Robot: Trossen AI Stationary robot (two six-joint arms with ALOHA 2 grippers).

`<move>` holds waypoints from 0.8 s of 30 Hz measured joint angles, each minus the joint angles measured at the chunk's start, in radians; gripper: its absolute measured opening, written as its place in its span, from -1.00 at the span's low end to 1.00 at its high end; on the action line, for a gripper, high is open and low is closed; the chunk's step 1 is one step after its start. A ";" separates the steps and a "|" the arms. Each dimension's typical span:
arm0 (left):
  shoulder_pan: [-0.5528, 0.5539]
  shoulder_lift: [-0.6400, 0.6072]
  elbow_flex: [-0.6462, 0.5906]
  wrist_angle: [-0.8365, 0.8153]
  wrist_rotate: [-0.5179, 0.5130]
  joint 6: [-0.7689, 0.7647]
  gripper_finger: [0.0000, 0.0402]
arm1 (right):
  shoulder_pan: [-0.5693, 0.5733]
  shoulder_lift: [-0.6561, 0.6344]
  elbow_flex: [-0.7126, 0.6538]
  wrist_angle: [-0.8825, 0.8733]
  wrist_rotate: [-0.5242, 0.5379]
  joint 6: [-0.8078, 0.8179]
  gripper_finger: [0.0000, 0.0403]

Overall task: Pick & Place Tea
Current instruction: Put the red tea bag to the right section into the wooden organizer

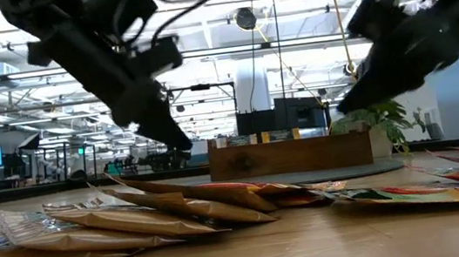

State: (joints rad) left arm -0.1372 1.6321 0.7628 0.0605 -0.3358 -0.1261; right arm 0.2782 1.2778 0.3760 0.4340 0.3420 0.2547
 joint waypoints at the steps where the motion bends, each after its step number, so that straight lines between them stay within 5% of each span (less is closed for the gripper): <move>1: -0.016 -0.005 0.000 0.009 0.036 0.001 -0.90 | 0.028 -0.008 0.001 0.010 -0.020 -0.020 -1.00; 13: -0.154 0.000 0.004 0.296 0.205 0.101 -0.92 | 0.230 -0.009 0.001 0.048 -0.032 -0.077 -1.00; 19: -0.171 0.162 0.211 0.230 0.257 0.138 -0.97 | 0.231 -0.016 0.001 0.013 -0.036 -0.058 -1.00; 24: -0.182 0.337 0.412 0.084 0.340 0.211 -0.92 | 0.226 -0.048 0.014 -0.137 -0.178 0.042 -1.00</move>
State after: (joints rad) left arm -0.3195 1.9688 1.1743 0.1444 0.0046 0.0850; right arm 0.5041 1.2299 0.3898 0.2969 0.1639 0.2963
